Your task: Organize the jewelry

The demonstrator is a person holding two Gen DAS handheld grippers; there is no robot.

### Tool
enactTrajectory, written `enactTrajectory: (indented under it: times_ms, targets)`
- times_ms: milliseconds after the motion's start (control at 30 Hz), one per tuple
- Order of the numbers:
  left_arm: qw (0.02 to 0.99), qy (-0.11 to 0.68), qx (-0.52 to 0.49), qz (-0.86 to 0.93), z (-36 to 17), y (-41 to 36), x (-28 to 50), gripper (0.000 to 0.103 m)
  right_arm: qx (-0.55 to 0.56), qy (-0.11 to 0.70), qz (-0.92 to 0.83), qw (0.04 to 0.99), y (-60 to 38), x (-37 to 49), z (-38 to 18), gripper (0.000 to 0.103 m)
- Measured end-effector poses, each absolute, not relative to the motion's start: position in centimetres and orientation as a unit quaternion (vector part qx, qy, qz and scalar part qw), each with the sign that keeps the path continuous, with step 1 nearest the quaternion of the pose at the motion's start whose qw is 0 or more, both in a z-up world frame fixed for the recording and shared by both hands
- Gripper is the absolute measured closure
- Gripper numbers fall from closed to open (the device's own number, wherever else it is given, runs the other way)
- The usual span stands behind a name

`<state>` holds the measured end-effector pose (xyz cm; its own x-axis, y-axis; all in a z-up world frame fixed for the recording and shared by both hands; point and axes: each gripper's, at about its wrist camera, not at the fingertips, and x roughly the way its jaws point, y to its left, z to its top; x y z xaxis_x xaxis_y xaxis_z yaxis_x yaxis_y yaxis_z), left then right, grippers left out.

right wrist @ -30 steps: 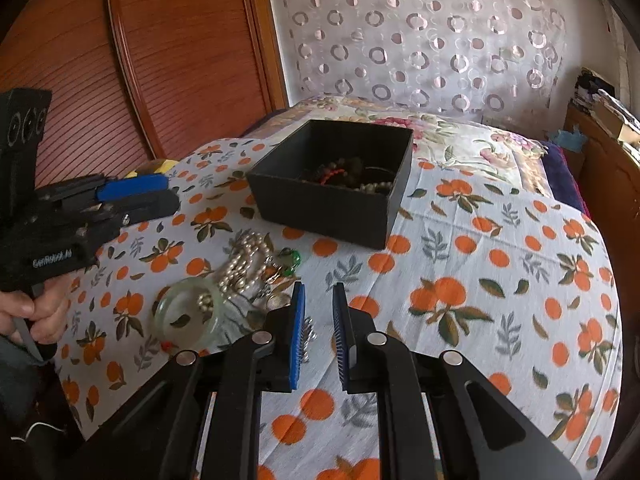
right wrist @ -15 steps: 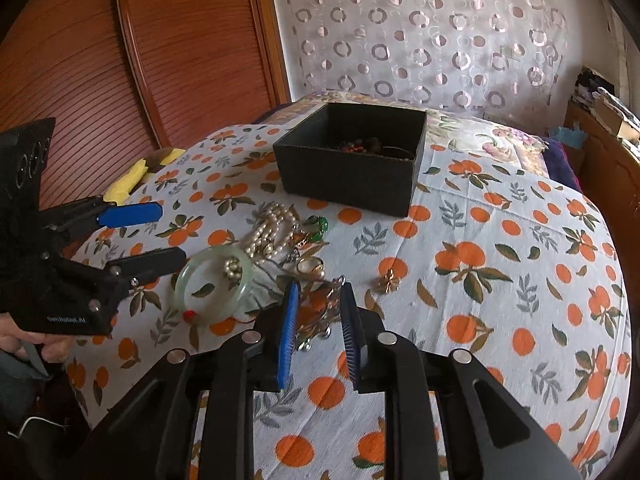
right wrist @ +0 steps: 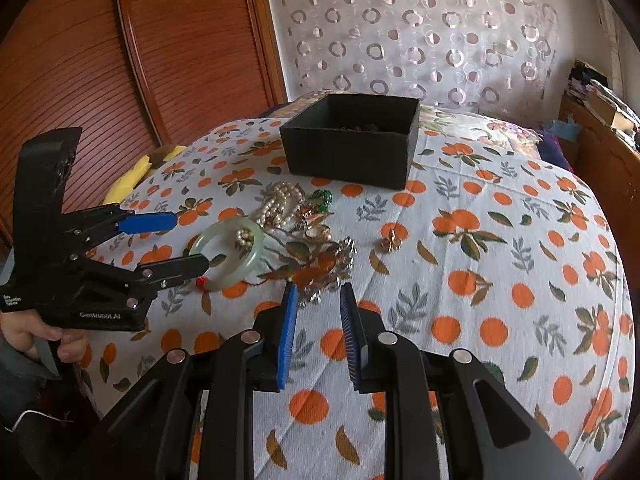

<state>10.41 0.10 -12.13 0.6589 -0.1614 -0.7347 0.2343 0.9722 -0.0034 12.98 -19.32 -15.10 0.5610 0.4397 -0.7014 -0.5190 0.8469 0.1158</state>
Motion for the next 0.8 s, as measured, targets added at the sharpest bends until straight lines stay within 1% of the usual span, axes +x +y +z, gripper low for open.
enactTrajectory:
  times_ms: [233, 667, 733, 800]
  targets:
    - [0.906, 0.405, 0.043, -0.116, -12.4, -0.6, 10.6, 0.028, -0.069, 0.388, 0.268, 0.879, -18.8, 12.2, -16.3, 0.076]
    - [0.894, 0.426, 0.073, -0.119, -13.1, -3.5, 12.6, 0.028, -0.049, 0.382, 0.269, 0.883, -19.6, 11.8, -16.5, 0.075]
    - [0.893, 0.428, 0.069, -0.12, -13.2, -3.3, 12.7, 0.022, -0.05, 0.381, 0.267, 0.883, -19.6, 11.8, -16.5, 0.075]
    - [0.893, 0.427, 0.068, -0.121, -13.2, -3.3, 12.8, 0.021, -0.051, 0.381, 0.266, 0.884, -19.5, 11.8, -16.5, 0.075]
